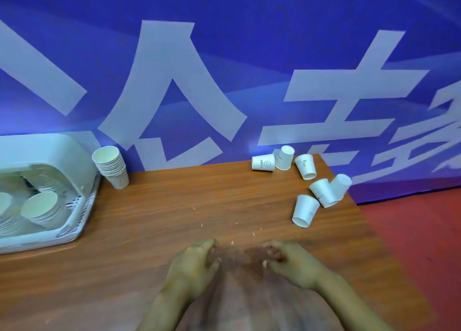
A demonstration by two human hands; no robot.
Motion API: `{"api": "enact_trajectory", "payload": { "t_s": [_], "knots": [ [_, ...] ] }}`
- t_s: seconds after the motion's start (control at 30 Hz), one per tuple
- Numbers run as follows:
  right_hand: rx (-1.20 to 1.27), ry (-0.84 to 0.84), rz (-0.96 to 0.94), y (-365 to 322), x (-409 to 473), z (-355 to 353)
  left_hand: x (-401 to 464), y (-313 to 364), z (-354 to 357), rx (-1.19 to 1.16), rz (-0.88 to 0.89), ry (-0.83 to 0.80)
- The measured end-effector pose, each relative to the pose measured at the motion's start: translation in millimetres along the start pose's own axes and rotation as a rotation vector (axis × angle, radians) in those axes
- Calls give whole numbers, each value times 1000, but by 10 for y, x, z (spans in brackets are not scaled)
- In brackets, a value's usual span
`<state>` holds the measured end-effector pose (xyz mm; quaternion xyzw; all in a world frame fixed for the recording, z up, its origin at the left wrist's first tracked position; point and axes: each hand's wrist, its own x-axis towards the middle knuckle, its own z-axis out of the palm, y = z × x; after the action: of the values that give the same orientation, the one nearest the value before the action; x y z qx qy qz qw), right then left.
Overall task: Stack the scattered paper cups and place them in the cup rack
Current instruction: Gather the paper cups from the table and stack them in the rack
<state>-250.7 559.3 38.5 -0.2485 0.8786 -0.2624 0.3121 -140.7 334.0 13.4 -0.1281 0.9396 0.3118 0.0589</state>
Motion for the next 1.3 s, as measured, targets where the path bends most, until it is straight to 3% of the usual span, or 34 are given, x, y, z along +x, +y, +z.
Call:
{"api": "enact_trajectory", "payload": {
  "t_s": [0.13, 0.47, 0.7, 0.97, 1.13, 1.3],
  "knots": [
    [-4, 36, 22, 216, 1, -237, 297, 165, 155, -47, 22, -38],
    [83, 369, 127, 856, 276, -866, 801, 707, 478, -112, -45, -119],
    [-255, 276, 105, 1412, 601, -1396, 1477, 1358, 735, -53, -79, -120],
    [-230, 256, 135, 1850, 1172, -1716, 2049, 1848, 1136, -30, -91, -58],
    [-431, 314, 11, 1990, 1496, -1748, 2397, 1961, 1469, 65, -169, -145],
    [-575, 277, 67, 2148, 1770, -1711, 2603, 2029, 1752, 152, -250, -206]
  ]
}}
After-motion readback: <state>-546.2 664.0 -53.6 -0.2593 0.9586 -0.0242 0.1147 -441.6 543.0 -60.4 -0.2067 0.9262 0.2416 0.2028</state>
